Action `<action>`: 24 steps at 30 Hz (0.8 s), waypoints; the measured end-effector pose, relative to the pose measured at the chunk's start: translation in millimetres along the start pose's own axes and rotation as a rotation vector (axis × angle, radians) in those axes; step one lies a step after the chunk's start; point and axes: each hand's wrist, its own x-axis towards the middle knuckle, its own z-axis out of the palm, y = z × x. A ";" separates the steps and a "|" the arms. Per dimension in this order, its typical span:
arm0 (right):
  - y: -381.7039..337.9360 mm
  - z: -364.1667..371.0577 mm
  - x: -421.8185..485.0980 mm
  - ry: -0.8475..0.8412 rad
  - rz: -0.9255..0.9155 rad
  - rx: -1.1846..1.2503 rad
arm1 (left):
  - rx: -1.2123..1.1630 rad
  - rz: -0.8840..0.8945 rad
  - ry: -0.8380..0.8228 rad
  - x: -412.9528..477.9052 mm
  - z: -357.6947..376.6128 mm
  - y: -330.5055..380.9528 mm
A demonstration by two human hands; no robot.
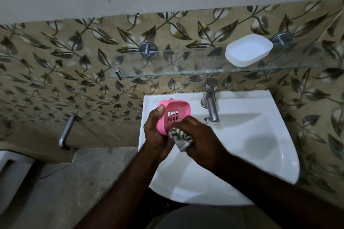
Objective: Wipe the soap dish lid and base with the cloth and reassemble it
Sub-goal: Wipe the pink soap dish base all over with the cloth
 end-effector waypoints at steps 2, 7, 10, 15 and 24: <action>24.4 -3.8 0.9 0.000 0.046 -0.135 | -0.007 0.013 -0.016 0.8 2.5 1.7; 9.1 3.2 0.9 0.086 0.142 0.018 | 0.019 -0.038 0.036 2.7 -0.8 -6.1; -13.7 8.6 -4.1 0.078 0.061 0.163 | 0.059 -0.037 0.010 1.9 -0.7 -7.1; 29.9 -3.2 3.0 0.087 0.088 -0.118 | 0.007 0.052 -0.076 2.5 4.7 5.6; -12.1 11.1 -1.1 0.159 -0.007 0.137 | 0.041 0.012 0.001 4.0 4.8 -0.2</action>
